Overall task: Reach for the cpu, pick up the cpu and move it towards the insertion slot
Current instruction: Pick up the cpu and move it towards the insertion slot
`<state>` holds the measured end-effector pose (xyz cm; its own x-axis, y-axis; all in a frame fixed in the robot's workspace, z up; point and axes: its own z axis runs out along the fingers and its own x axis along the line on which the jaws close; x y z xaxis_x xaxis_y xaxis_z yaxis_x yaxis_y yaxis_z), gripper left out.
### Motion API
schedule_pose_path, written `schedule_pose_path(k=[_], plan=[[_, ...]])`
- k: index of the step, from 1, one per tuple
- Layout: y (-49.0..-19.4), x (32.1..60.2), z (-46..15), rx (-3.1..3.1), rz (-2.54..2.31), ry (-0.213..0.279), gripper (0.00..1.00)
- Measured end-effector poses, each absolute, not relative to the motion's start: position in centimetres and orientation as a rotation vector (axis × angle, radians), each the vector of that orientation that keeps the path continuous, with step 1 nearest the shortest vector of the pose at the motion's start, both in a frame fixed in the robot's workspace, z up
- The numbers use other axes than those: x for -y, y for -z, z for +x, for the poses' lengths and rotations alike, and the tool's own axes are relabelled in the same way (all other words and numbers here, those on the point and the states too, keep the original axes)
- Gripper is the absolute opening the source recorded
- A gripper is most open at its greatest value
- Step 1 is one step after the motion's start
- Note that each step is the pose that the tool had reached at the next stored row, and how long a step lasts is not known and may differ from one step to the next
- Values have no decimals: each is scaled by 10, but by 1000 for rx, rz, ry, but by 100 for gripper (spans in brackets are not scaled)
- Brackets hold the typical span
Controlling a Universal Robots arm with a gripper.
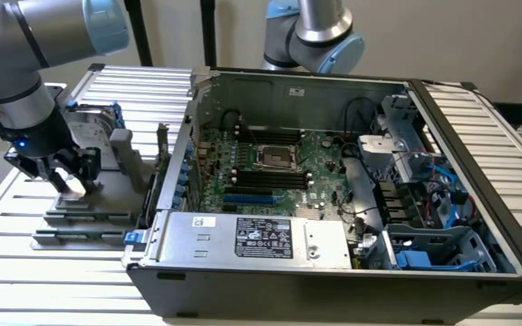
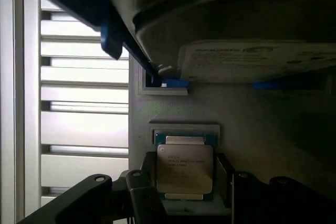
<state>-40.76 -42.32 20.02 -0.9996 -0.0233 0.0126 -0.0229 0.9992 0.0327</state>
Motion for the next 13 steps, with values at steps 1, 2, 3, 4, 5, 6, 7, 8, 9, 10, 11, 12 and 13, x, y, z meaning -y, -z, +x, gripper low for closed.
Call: schedule_pose_path(k=[1, 2, 3, 4, 5, 6, 7, 8, 9, 10, 11, 12, 13], plan=[[-205, 423, -407, 3127, 36, 51, 54], [-209, 423, -407, 3128, 36, 51, 54], [-214, 423, -407, 3128, 36, 51, 54], [-218, 423, -407, 3127, 36, 51, 54], [-223, 423, -406, 3127, 36, 51, 54], [-227, 423, -406, 3127, 36, 51, 54], [-232, 423, -405, 3126, 36, 51, 54], [-236, 423, -404, 3126, 36, 51, 54], [-241, 423, -403, 3126, 36, 51, 54], [-245, 423, -402, 3126, 36, 51, 54], [-250, 423, -401, 3125, 36, 51, 54], [-255, 423, -400, 3125, 36, 51, 54], [-259, 423, -399, 3125, 36, 51, 54]])
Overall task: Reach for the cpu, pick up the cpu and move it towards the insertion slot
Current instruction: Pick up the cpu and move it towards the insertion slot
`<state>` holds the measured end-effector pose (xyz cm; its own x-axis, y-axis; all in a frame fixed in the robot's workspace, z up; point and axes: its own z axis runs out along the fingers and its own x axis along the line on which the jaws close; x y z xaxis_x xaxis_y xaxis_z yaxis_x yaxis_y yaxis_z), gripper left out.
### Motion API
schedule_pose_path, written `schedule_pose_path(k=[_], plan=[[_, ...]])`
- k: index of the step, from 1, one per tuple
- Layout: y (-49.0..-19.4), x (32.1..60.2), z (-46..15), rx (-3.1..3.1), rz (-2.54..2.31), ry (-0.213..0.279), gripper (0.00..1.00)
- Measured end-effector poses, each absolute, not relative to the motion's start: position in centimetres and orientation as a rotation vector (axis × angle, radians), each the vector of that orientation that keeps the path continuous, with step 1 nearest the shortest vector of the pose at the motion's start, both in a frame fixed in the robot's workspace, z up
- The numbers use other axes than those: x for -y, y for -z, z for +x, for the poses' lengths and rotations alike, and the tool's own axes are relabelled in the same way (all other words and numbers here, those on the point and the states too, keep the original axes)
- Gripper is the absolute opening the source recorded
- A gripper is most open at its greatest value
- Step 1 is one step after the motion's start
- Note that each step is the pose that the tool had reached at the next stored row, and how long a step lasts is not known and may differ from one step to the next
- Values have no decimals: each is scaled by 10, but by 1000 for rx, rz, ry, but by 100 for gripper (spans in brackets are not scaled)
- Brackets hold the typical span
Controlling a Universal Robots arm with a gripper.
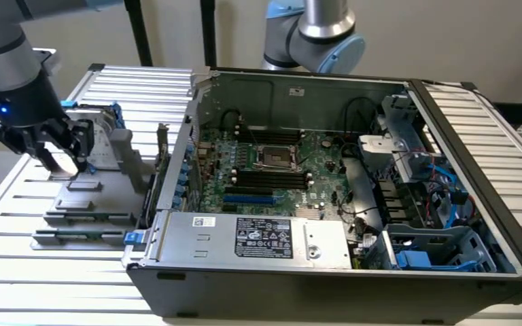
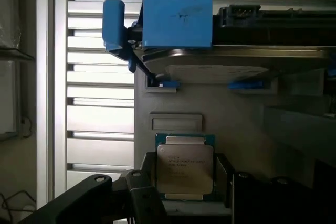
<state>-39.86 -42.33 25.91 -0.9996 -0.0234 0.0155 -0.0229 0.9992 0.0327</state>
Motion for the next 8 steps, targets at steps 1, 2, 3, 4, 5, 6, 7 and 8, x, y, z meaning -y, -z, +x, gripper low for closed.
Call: schedule_pose_path(k=[1, 2, 3, 4, 5, 6, 7, 8], plan=[[-264, 423, -397, 3125, 36, 51, 54], [-268, 423, -395, 3125, 36, 51, 54], [-273, 423, -394, 3125, 36, 51, 54], [-277, 423, -392, 3125, 36, 51, 54], [-282, 423, -390, 3125, 36, 51, 54], [-286, 423, -389, 3125, 36, 51, 54], [-291, 423, -387, 3125, 36, 51, 54], [-296, 423, -385, 3125, 36, 51, 54]])
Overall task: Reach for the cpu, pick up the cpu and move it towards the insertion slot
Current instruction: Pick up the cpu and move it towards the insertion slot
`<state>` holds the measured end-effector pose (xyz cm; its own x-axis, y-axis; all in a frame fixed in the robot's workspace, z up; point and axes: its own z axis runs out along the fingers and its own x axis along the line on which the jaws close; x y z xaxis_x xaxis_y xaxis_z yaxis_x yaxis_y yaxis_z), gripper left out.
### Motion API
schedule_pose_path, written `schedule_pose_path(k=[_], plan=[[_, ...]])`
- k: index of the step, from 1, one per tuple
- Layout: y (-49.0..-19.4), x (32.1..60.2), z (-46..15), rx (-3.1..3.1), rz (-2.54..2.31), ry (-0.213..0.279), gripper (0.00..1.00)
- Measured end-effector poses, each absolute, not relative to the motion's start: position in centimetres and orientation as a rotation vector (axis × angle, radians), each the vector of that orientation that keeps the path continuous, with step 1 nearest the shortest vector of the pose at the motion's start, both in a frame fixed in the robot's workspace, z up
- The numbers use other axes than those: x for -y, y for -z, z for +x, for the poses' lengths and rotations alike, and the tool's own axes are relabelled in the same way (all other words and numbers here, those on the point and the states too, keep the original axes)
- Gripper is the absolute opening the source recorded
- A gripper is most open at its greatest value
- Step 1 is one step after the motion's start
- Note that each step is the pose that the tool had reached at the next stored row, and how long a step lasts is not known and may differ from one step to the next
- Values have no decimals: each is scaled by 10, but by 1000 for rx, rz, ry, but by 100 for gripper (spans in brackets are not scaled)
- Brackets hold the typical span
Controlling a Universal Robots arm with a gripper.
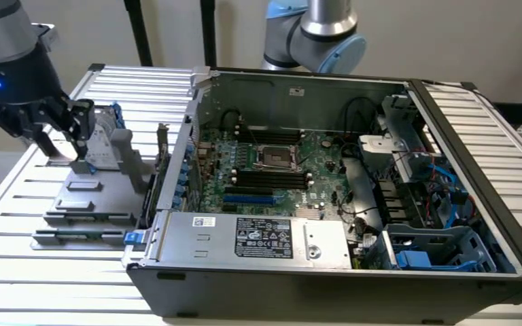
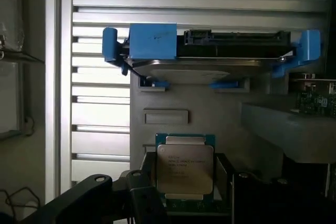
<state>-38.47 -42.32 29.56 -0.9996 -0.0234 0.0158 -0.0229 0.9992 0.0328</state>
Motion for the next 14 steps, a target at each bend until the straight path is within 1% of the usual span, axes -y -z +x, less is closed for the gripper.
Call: schedule_pose_path(k=[14], plan=[[-359, 423, -330, 3120, 36, 51, 54]])
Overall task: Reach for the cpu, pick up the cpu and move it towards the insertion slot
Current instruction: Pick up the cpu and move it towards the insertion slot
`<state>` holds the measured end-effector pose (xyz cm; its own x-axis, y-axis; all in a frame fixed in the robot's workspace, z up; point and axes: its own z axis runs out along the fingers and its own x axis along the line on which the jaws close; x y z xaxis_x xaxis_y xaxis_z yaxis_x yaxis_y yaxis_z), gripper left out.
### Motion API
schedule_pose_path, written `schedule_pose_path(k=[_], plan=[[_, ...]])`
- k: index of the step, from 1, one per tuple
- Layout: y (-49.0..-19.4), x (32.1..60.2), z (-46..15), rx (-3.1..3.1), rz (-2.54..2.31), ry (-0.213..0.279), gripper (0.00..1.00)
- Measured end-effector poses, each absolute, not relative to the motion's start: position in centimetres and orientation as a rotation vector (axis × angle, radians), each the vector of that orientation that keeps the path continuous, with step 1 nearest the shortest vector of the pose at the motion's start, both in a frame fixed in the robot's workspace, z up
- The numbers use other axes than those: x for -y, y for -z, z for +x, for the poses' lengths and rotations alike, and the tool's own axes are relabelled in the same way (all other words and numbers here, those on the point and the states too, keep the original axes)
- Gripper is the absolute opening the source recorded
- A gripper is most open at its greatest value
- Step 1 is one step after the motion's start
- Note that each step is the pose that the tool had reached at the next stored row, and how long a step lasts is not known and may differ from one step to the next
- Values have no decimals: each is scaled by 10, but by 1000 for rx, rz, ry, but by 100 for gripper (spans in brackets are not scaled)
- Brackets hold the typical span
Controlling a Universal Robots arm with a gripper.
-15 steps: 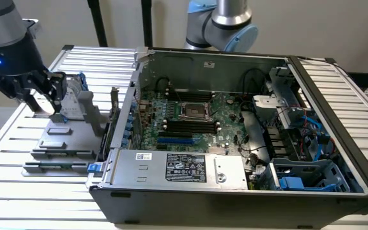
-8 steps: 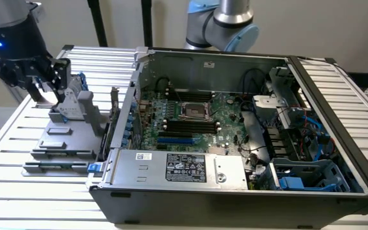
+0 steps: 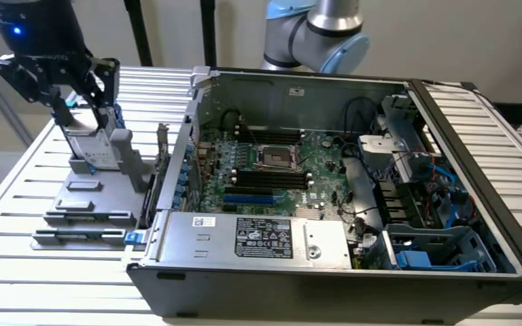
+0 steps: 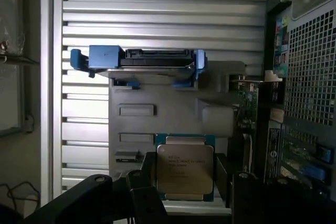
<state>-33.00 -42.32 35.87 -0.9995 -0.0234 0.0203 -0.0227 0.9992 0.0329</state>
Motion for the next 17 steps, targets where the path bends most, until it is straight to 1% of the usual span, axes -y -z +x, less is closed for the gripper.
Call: schedule_pose_path(k=[6, 17], plan=[[-378, 423, -303, 3116, 36, 51, 54], [-384, 423, -253, 3114, 36, 52, 54]])
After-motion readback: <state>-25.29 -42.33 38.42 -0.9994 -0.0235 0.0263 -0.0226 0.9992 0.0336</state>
